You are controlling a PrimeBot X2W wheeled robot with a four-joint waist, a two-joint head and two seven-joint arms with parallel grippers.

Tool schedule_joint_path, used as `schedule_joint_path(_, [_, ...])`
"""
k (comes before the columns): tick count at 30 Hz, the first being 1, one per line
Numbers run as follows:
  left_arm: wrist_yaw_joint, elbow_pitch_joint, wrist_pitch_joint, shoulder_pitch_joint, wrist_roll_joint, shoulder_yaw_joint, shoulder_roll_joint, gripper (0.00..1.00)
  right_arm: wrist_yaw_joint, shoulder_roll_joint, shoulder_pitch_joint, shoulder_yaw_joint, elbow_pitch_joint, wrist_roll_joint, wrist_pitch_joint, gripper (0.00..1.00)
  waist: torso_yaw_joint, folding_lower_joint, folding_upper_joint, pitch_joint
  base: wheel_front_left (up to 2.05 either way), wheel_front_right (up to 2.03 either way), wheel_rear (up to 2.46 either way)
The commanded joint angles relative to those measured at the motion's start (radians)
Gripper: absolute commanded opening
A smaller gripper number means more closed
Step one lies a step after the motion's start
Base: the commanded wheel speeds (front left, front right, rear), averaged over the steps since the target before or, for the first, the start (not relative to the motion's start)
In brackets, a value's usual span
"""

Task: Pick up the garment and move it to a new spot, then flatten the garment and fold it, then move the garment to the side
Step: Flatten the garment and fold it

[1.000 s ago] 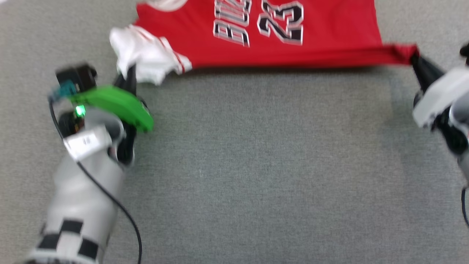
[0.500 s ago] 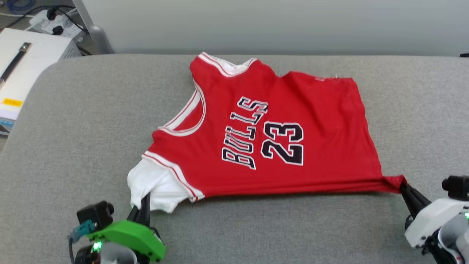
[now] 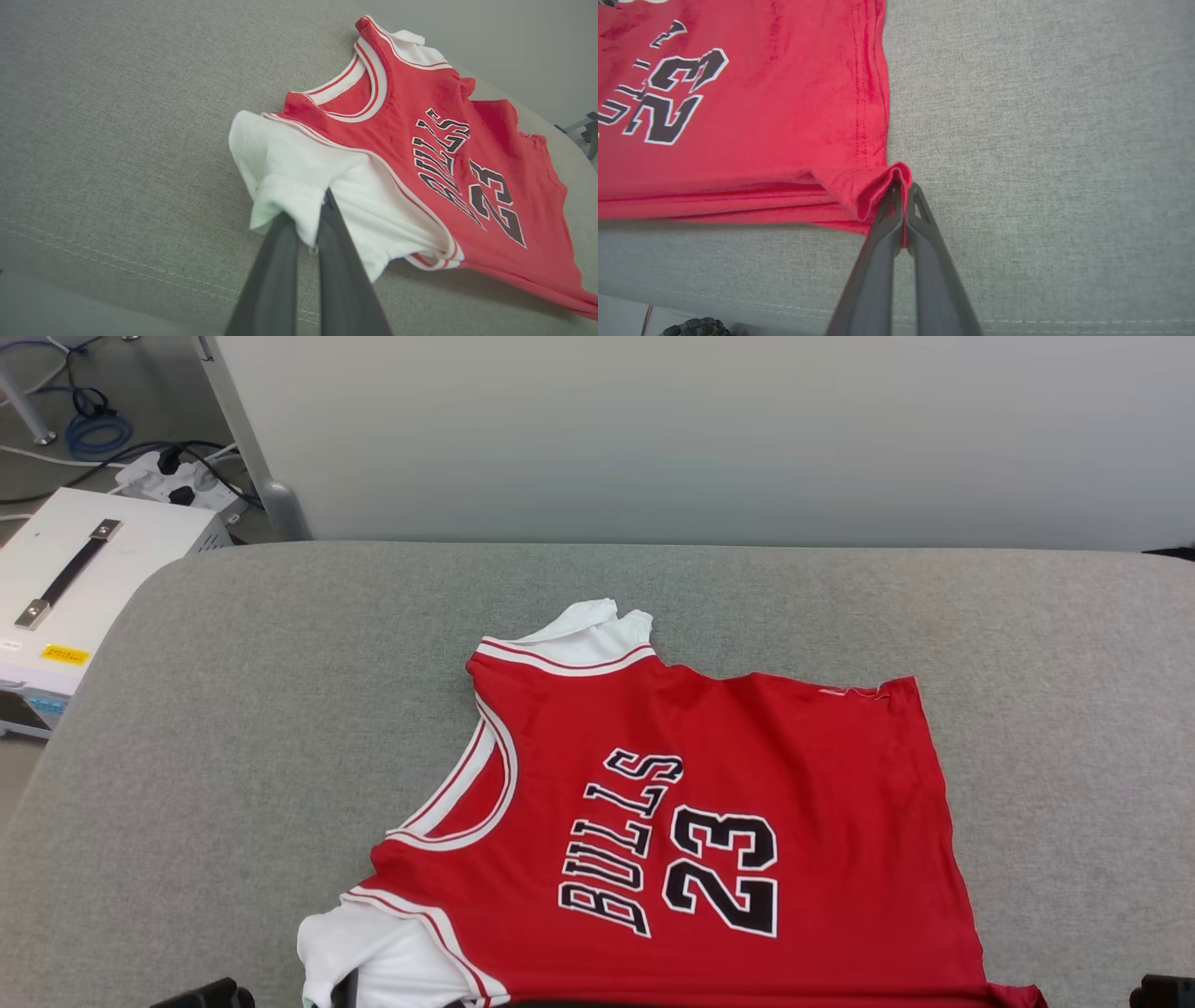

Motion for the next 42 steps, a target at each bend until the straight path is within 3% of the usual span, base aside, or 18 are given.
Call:
schedule_joint_path(1, [0.021,-0.01,0.011,-0.008,-0.001,0.029,0.037,0.0,-0.02,-0.007,0.018,-0.053,-0.046,-0.035,0.039,0.0,-0.002,0.0002,0.0,0.01,0.0,0.0,0.0])
schedule_joint_path(6, [-0.01,-0.012,0.093,-0.118,0.0,-0.004,0.072,0.0,-0.02,0.036,-0.007,-0.077,-0.203,-0.088,0.178,0.0,-0.01,0.0002,0.0,0.066,0.0,0.0,0.0])
schedule_joint_path(11, [-0.056,0.064,0.152,-0.267,-0.025,-0.033,0.061,0.0,-0.02,0.023,-0.107,-0.053,-0.236,-0.101,0.269,0.0,-0.027,0.0002,0.0,0.125,0.0,0.0,0.0])
schedule_joint_path(18, [-0.124,0.23,0.209,-0.444,-0.064,-0.064,0.03,0.0,-0.02,-0.025,-0.246,0.025,-0.162,-0.084,0.311,0.0,-0.041,0.0002,0.0,0.195,0.0,0.0,0.0])
schedule_joint_path(28, [-0.202,0.474,0.277,-0.617,-0.097,-0.108,-0.008,0.0,-0.02,-0.068,-0.362,0.124,0.014,-0.029,0.236,0.0,-0.041,0.0002,0.0,0.241,0.0,0.0,0.0])
schedule_joint_path(29, [-0.209,0.487,0.283,-0.624,-0.101,-0.111,-0.011,0.0,-0.02,-0.071,-0.367,0.131,0.024,-0.025,0.227,0.22,-0.041,0.0002,0.0,0.243,0.0,0.0,0.0])
schedule_joint_path(30, [-0.216,0.501,0.282,-0.633,-0.103,-0.114,-0.014,0.08,-0.02,-0.073,-0.373,0.139,0.036,-0.019,0.215,0.43,-0.041,0.0002,0.0,0.244,0.0,0.0,0.0])
schedule_joint_path(31, [-0.221,0.512,0.279,-0.638,-0.105,-0.114,-0.019,0.33,-0.02,-0.075,-0.377,0.144,0.041,-0.013,0.2,1.0,-0.041,0.0002,0.0,0.244,0.0,0.0,0.0])
schedule_joint_path(32, [-0.229,0.525,0.278,-0.641,-0.112,-0.115,-0.026,0.87,-0.02,-0.077,-0.381,0.15,0.046,-0.006,0.179,1.0,-0.041,0.0002,0.0,0.242,0.0,0.0,0.0])
schedule_joint_path(33, [-0.234,0.533,0.27,-0.645,-0.113,-0.114,-0.029,1.0,-0.02,-0.077,-0.382,0.154,0.046,0.002,0.159,1.0,-0.041,0.0002,0.0,0.24,0.0,0.0,0.0])
schedule_joint_path(42, [-0.243,0.536,0.058,-0.626,-0.039,-0.09,-0.031,1.0,-0.02,-0.046,-0.356,0.111,-0.01,-0.015,-0.184,1.0,-0.029,0.0002,0.0,0.169,0.0,0.0,0.0])
